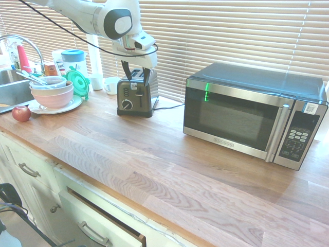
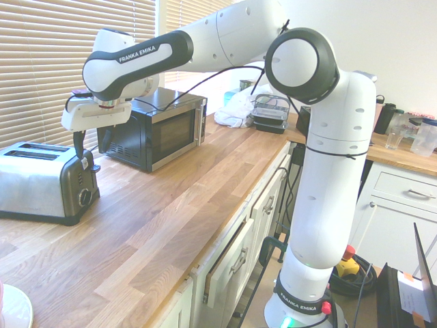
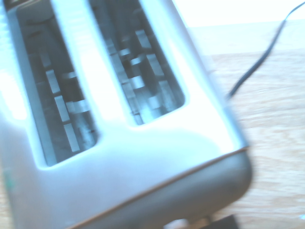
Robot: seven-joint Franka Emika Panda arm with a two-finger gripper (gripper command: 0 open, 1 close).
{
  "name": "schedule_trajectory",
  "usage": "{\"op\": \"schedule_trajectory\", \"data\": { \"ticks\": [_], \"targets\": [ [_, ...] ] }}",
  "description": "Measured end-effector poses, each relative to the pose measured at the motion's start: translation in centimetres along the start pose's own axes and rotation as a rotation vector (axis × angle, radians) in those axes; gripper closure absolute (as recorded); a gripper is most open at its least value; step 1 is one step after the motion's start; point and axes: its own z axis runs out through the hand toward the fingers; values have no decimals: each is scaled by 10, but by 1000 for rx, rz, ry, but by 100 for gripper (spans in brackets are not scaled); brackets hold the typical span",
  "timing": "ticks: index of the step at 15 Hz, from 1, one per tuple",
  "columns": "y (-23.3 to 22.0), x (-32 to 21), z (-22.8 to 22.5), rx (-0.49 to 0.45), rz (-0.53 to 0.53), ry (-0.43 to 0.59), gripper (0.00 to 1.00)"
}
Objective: Press the toaster
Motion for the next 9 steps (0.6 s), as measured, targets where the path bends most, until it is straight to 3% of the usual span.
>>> {"op": "schedule_trajectory", "data": {
  "ticks": [2, 3, 9],
  "targets": [
    [-4, -4, 5, -4, -9, -8, 0],
    [-7, -8, 9, -6, -18, -14, 100],
    [-13, -12, 11, -5, -29, -17, 100]
  ]
}}
